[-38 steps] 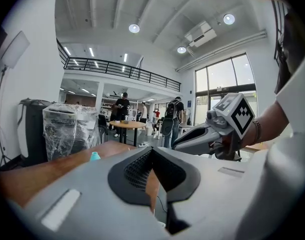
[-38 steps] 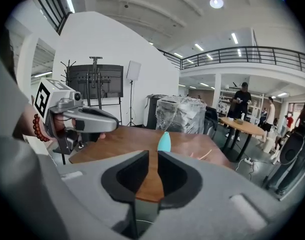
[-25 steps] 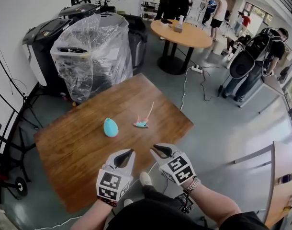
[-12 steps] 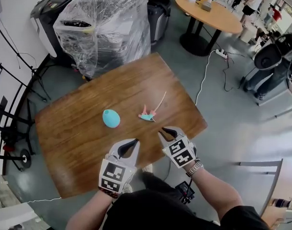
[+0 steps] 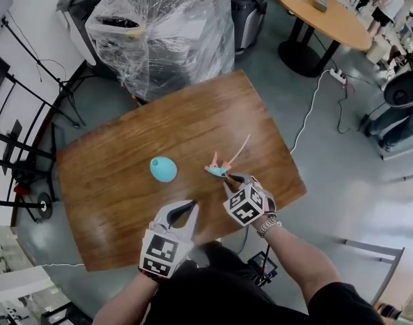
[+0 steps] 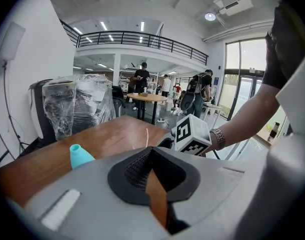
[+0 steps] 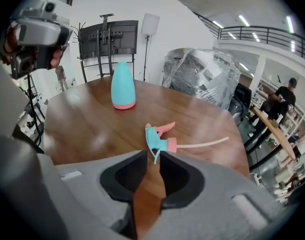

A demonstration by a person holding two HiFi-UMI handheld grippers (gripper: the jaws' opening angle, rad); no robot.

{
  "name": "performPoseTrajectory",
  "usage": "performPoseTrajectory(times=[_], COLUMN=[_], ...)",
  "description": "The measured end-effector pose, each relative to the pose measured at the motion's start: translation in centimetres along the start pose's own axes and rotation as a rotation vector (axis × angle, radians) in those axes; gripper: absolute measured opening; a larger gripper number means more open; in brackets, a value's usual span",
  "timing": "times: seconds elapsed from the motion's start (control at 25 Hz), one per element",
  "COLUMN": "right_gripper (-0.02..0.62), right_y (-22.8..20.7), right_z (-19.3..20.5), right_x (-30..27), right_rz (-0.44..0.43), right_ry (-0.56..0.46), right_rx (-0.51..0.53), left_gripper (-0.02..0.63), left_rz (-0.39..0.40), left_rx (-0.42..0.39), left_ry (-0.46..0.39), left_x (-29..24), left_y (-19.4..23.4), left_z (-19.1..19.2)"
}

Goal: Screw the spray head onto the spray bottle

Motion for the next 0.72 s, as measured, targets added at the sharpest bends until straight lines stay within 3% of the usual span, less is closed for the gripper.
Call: performPoseTrajectory(times=[0.36,0.44,0.72], right_gripper=[0.061,0.024,0.003], right_y=[-0.2,-0.3,-0.7], right_z=[0.5,0.5,-0.2], right_x=[-2.7,-3.0,-1.3], right_rz=[0.002,0.011,0.015], right_ry=[0.069,0.077,0.053], right_rx=[0.053,0.052,-0.011], left_gripper=[0.014,0.014,0.014], left_rz=[-0.026,-0.021,0.011], left_rx=[-0.002,-0.007,-0.013], left_ry=[0.010,0.008,-0.015], left_x=[0.3,0.4,0.4], left_y=[0.8,1.0,2.2], left_z=[0.1,0.1,0.5])
Point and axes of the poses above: the fingertips, and each gripper's own axes: x backward along the fingers, y to its left, z out of its underside, the point moved 10 cm from there along x, backward along the fingers, and after that the axes turned 10 degrees about -x, right-handed, at the moved point
